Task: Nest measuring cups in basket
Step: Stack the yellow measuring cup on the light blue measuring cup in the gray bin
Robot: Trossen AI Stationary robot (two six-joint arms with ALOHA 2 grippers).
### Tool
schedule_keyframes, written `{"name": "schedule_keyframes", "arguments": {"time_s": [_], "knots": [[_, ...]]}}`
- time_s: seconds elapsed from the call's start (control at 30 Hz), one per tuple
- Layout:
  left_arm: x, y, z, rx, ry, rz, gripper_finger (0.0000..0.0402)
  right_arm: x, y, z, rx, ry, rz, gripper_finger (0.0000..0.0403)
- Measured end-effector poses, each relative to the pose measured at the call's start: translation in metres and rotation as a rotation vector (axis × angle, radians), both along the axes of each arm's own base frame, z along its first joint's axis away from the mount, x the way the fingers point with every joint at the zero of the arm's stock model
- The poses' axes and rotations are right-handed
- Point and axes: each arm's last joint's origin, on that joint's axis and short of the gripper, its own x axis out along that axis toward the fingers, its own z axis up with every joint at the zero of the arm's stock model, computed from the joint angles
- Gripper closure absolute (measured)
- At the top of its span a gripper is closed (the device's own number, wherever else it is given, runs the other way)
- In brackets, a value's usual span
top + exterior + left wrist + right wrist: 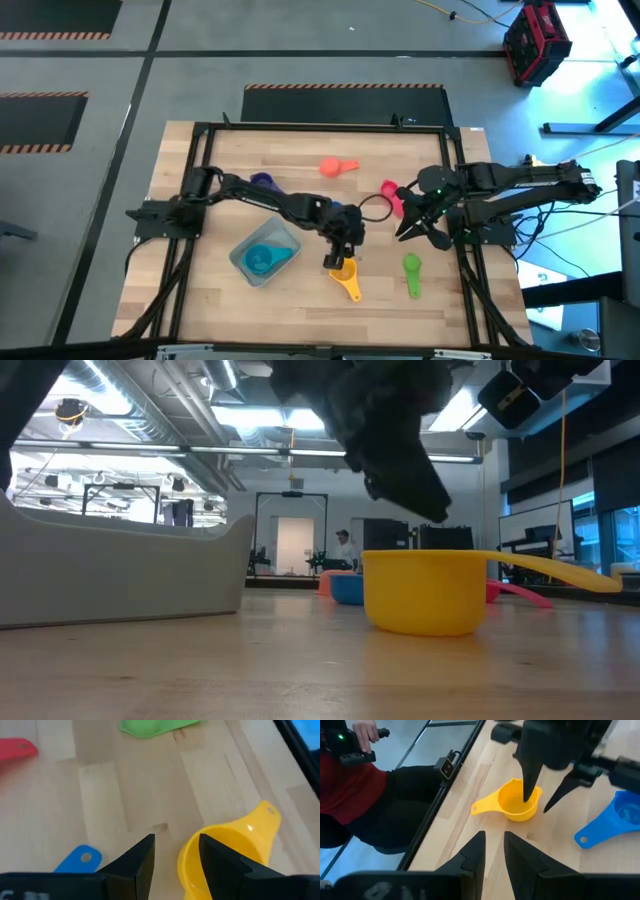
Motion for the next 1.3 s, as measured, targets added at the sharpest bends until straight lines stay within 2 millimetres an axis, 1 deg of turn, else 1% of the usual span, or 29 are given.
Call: {"name": "schedule_keyframes", "arguments": {"time_s": [0.2,0.63,0.77,0.87,1.0,1.17,1.3], "knots": [[0.001,-0.006,-0.019,0.008,0.057,-0.006,0.0255,0.0,0.0,0.0,0.001,0.0,0.001,0.0327],[-0.003,-0.011,-0.025,0.021,0.125,-0.012,0.0255,0.0,0.0,0.0,0.0,0.0,0.001,0.0327],[-0.003,-0.012,-0.034,0.013,0.16,0.013,0.0255,0.0,0.0,0.0,0.0,0.0,0.001,0.0327],[-0.002,-0.013,-0.036,-0.012,0.164,0.042,0.0255,0.0,0.0,0.0,0.0,0.0,0.0,0.0327],[-0.003,-0.015,-0.043,-0.017,0.203,0.062,0.0255,0.0,0.0,0.0,0.0,0.0,0.0,0.0327],[-0.003,-0.016,-0.041,0.004,0.19,0.088,0.0269,0.001,0.0,-0.001,0.001,-0.005,0.0,0.0327],[-0.005,-0.018,-0.04,0.006,0.198,0.085,0.0289,0.0,0.0,-0.013,0.001,0.026,-0.001,0.0327]]}}
